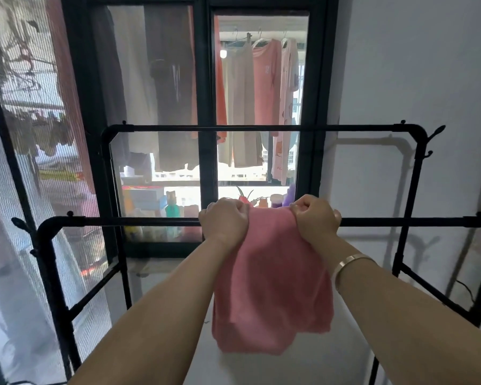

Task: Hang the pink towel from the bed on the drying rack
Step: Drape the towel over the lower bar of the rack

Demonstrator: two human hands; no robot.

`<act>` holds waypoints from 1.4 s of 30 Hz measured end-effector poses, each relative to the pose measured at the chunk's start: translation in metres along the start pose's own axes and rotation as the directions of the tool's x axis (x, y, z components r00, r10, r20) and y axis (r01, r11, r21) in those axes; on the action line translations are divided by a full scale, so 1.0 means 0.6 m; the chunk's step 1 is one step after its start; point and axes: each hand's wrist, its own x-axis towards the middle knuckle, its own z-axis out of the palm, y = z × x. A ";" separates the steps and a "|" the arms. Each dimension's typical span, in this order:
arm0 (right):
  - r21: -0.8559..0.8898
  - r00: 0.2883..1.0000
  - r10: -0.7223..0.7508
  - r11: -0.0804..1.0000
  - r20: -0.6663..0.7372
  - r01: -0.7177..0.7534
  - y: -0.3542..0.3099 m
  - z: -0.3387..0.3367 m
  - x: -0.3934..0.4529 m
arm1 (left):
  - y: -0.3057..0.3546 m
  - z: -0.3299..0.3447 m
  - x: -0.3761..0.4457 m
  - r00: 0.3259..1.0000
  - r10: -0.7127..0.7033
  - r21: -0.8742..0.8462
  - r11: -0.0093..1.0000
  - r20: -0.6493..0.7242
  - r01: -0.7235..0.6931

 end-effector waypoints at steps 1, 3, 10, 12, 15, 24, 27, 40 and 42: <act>0.038 1.000 -0.026 0.999 -0.017 0.026 0.001 0.002 -0.003 | 0.002 0.002 -0.002 1.000 0.017 -0.006 1.000 -0.010 -0.017; 0.127 0.996 -0.076 0.989 -0.043 0.080 0.001 0.004 -0.011 | 0.004 0.003 -0.005 0.997 0.068 0.002 0.998 -0.028 -0.067; -0.213 0.997 -0.048 0.977 -0.066 0.033 0.016 -0.003 -0.020 | -0.003 -0.005 -0.016 0.995 -0.092 0.190 0.977 -0.028 0.096; -0.282 0.998 -0.054 0.958 -0.034 0.043 0.019 -0.002 -0.018 | -0.004 -0.003 -0.015 0.992 -0.116 0.233 0.967 0.052 0.101; -0.191 0.998 -0.048 0.981 -0.035 0.041 0.017 -0.005 -0.014 | -0.006 -0.004 -0.006 0.986 -0.106 0.121 0.988 0.130 0.091; 0.569 0.994 0.050 0.816 0.101 -0.099 -0.021 -0.037 -0.022 | -0.015 -0.030 -0.003 0.990 -0.119 -0.511 0.848 0.075 0.140; 0.648 0.972 0.096 0.731 0.215 -0.215 -0.013 -0.049 -0.022 | -0.023 -0.050 -0.006 0.985 -0.069 -0.633 0.759 0.157 0.153; -0.146 0.975 -0.112 0.979 0.191 0.141 -0.013 0.000 -0.031 | 0.001 -0.019 -0.015 0.992 0.015 -0.101 0.995 0.127 -0.002; 0.032 0.978 -0.134 0.991 0.161 0.131 -0.021 -0.008 -0.037 | 0.001 -0.017 -0.016 0.996 0.051 -0.163 0.986 0.073 -0.039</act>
